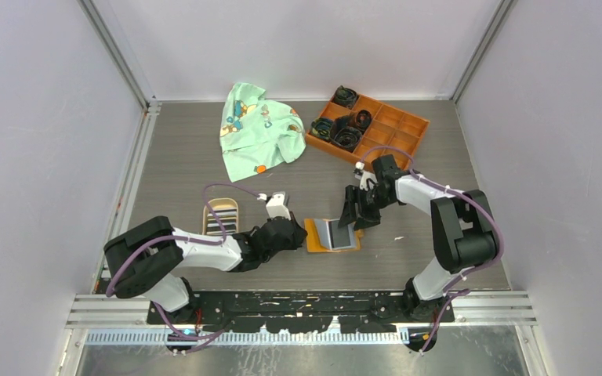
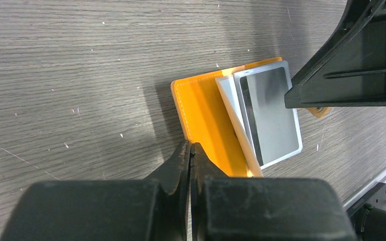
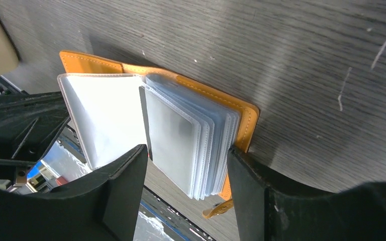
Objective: Put the credit cards into the card holder
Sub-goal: Open the card holder at the center of the board.
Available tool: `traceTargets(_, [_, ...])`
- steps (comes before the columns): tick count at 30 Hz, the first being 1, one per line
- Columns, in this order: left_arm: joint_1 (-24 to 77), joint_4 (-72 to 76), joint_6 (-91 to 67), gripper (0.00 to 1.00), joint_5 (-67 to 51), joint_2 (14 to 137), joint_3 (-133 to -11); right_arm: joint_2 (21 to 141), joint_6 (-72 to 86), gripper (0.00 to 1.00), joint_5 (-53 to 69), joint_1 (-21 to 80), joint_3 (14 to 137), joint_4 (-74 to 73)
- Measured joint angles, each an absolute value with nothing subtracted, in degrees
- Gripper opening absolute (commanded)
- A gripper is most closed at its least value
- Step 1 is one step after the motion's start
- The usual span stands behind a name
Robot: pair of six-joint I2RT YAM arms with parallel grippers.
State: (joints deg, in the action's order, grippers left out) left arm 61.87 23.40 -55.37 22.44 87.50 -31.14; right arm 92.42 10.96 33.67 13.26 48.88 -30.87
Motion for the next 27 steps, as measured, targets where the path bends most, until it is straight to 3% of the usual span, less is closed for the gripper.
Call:
traceTargets(14, [61.8,22.76,-55.07,0.0,23.49,87.5,-31.14,95.88,12.29,0.51,42.22,11.92,50.61,-31.18])
traceTargets(27, [61.95,23.46,-55.09,0.0,22.57,87.85,-31.14,95.48,16.69,0.53,57.25,12.19,50.59,-26.98])
